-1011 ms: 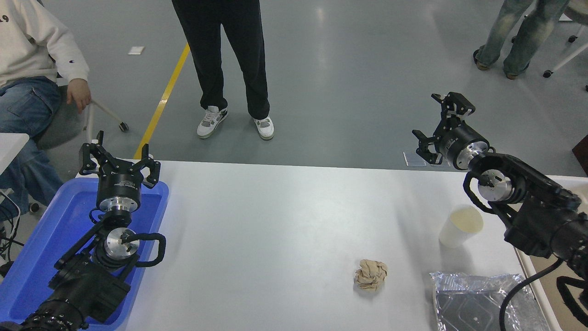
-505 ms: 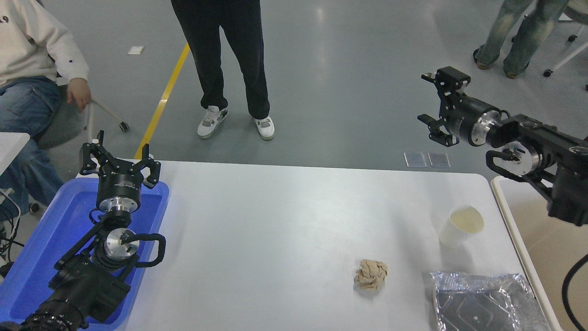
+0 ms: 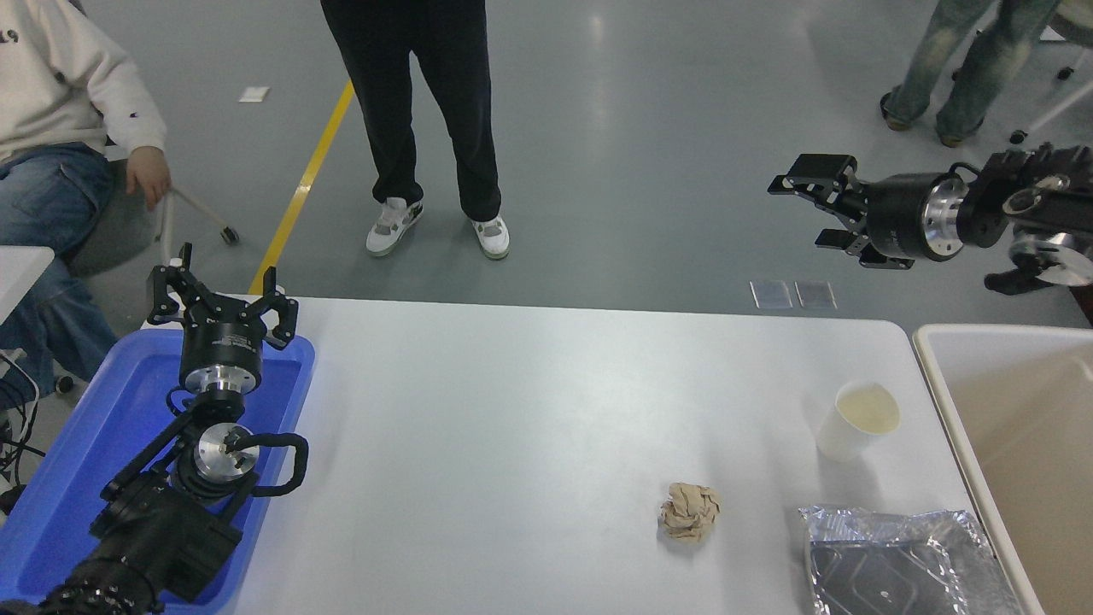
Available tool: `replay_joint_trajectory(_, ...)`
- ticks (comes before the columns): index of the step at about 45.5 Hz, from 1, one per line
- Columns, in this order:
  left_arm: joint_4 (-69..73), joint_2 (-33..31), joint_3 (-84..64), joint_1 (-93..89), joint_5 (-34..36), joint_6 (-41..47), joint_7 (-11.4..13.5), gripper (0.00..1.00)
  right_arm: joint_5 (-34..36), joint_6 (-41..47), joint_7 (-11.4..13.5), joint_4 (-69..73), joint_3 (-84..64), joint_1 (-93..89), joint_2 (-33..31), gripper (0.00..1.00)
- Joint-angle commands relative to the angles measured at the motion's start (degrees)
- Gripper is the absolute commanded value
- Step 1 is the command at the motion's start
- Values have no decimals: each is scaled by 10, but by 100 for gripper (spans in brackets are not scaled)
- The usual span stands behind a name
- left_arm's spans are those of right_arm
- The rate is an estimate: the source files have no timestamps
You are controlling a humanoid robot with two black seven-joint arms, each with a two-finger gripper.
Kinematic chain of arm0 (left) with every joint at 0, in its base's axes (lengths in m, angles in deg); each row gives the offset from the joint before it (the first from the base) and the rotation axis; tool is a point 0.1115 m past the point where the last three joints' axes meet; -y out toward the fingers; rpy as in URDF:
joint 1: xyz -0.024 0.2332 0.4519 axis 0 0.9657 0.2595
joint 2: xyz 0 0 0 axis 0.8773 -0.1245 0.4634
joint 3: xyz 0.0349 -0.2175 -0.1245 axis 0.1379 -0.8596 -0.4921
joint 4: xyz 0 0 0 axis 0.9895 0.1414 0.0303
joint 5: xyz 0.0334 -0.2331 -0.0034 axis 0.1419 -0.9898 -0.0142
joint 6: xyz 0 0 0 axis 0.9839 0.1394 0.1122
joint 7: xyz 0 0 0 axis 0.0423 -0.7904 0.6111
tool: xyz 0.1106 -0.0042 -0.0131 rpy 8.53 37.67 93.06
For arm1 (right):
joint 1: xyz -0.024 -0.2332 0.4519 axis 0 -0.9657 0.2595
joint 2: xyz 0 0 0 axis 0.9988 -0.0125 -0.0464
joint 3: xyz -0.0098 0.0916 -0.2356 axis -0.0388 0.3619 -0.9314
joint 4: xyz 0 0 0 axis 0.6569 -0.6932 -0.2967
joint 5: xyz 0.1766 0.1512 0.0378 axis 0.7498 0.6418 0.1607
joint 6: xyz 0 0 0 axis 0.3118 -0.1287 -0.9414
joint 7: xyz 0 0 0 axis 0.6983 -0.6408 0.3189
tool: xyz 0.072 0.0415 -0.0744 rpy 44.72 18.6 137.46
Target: Pick up paper cup place in dustbin
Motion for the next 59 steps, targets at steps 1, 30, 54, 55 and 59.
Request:
replay_joint_trajectory(1,0,0,0,0,0,0,0,99,-100,-1,0,112,-126,105,-18,100)
replay_joint_trajectory(30,0,0,0,0,0,0,0,99,-132,91,-5,279,-283,334,69,100)
replay_joint_trajectory(54,0,0,1,0,0,0,0,99,2,211,3,275,-326,392,106,100)
replay_joint_trajectory(55,0,0,1,0,0,0,0,99,3,215,3,276,-327,397,106,100)
replay_joint_trajectory(59,0,0,1,0,0,0,0,99,3,223,3,277,-327,412,106,100)
